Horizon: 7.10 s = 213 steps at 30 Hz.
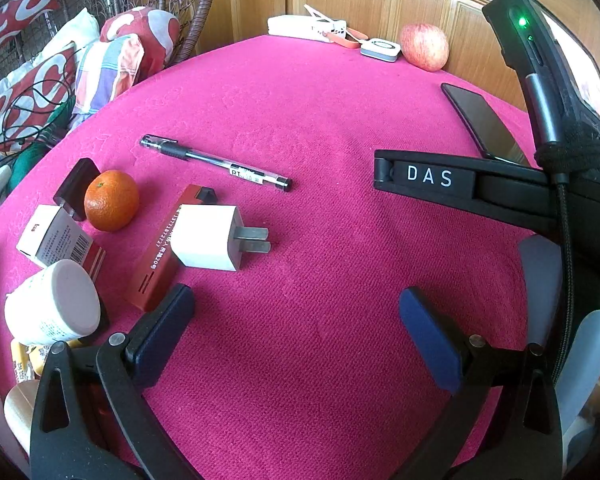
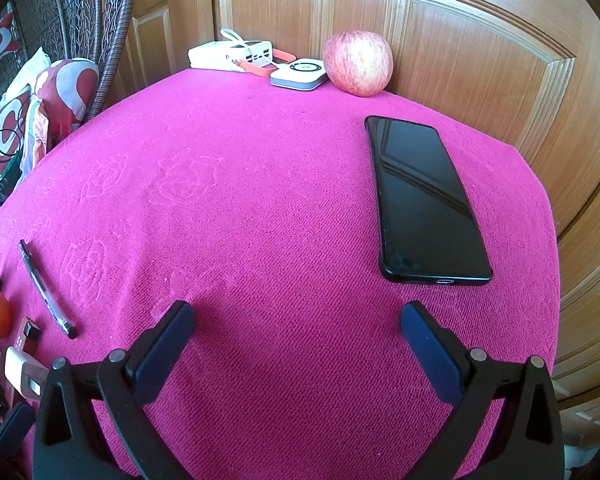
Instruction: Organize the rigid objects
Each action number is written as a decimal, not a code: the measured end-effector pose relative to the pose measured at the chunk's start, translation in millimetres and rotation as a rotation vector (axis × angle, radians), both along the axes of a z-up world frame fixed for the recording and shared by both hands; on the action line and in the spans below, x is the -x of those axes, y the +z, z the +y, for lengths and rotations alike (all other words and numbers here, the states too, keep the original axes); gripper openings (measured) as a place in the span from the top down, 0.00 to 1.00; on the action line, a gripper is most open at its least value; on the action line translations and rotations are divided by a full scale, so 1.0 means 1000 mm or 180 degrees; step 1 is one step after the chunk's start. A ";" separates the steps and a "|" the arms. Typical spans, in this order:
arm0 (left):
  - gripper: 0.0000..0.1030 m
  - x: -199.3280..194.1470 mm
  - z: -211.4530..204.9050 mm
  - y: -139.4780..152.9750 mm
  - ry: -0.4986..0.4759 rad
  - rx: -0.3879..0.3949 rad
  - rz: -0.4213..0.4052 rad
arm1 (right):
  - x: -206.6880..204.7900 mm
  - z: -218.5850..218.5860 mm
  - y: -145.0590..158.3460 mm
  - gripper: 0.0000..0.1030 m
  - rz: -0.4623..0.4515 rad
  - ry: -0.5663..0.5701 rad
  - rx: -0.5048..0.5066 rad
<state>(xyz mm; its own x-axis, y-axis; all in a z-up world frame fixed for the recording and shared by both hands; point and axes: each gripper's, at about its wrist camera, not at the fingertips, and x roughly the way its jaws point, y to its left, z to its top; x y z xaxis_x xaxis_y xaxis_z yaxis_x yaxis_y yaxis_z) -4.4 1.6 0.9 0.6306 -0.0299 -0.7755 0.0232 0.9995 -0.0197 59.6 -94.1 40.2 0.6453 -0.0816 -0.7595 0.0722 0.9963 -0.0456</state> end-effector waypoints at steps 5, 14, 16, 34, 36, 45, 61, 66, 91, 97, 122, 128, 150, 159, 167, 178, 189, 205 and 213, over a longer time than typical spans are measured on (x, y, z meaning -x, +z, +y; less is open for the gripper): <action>0.00 0.000 0.000 0.000 -0.0001 -0.0001 0.0000 | 0.000 0.000 0.000 0.00 -0.0002 0.0000 -0.0003; 0.00 0.000 0.000 0.000 0.0000 -0.0001 -0.0001 | 0.001 0.000 0.000 0.00 -0.0005 0.0000 -0.0005; 0.00 0.000 0.000 0.000 0.0000 0.0000 -0.0002 | 0.001 0.000 0.000 0.00 -0.0005 0.0000 -0.0004; 0.00 0.041 0.038 0.073 0.0436 0.0627 0.0339 | -0.010 -0.006 0.001 0.00 0.0199 0.0553 0.0052; 0.00 0.052 0.057 0.088 0.0641 0.0647 0.0229 | -0.011 -0.005 0.001 0.00 0.0245 0.0643 0.0076; 0.00 0.085 0.137 0.090 0.1514 0.0357 0.0331 | -0.006 -0.007 0.028 0.00 0.0499 0.1072 -0.0137; 0.00 0.091 0.144 0.050 0.1091 0.0435 0.0637 | 0.037 0.055 0.140 0.00 0.0055 0.2499 -0.0343; 0.08 0.087 0.137 0.039 0.0859 0.0279 0.0738 | 0.039 0.053 0.133 0.00 0.0182 0.2539 -0.0265; 0.50 0.107 0.153 0.071 0.1250 0.0725 0.0618 | 0.018 0.126 0.060 0.35 0.0983 0.3599 0.0093; 0.50 0.124 0.162 0.106 0.1578 0.0686 0.0393 | 0.013 0.145 0.033 0.51 0.1170 0.3804 0.0368; 0.50 0.129 0.170 0.256 0.1963 0.0202 -0.0624 | 0.061 0.129 0.197 0.76 -0.0012 0.4143 -0.0523; 0.50 0.142 0.172 0.282 0.2128 0.0066 -0.0794 | 0.078 0.128 0.265 0.76 -0.0672 0.4064 -0.1025; 0.50 0.200 0.205 0.289 0.2436 0.0013 -0.0943 | 0.127 0.160 0.312 0.76 -0.1124 0.4100 -0.1393; 0.50 0.227 0.224 0.284 0.2584 0.0044 -0.0918 | 0.147 0.188 0.306 0.76 -0.1025 0.4274 -0.1346; 0.50 0.245 0.240 0.277 0.2689 0.0092 -0.0871 | 0.162 0.212 0.298 0.76 -0.0881 0.4415 -0.1278; 0.50 0.267 0.267 0.260 0.2786 0.0132 -0.0688 | 0.184 0.252 0.275 0.76 -0.0603 0.4563 -0.1216; 0.50 0.280 0.303 0.230 0.2762 0.0163 -0.0400 | 0.206 0.295 0.245 0.76 -0.0290 0.4638 -0.1140; 0.50 0.234 0.368 0.088 0.2423 0.0515 0.0720 | 0.211 0.372 0.112 0.76 0.0780 0.4348 -0.0282; 0.50 0.230 0.373 0.055 0.2347 0.0520 0.1072 | 0.224 0.388 0.063 0.76 0.1001 0.4185 0.0039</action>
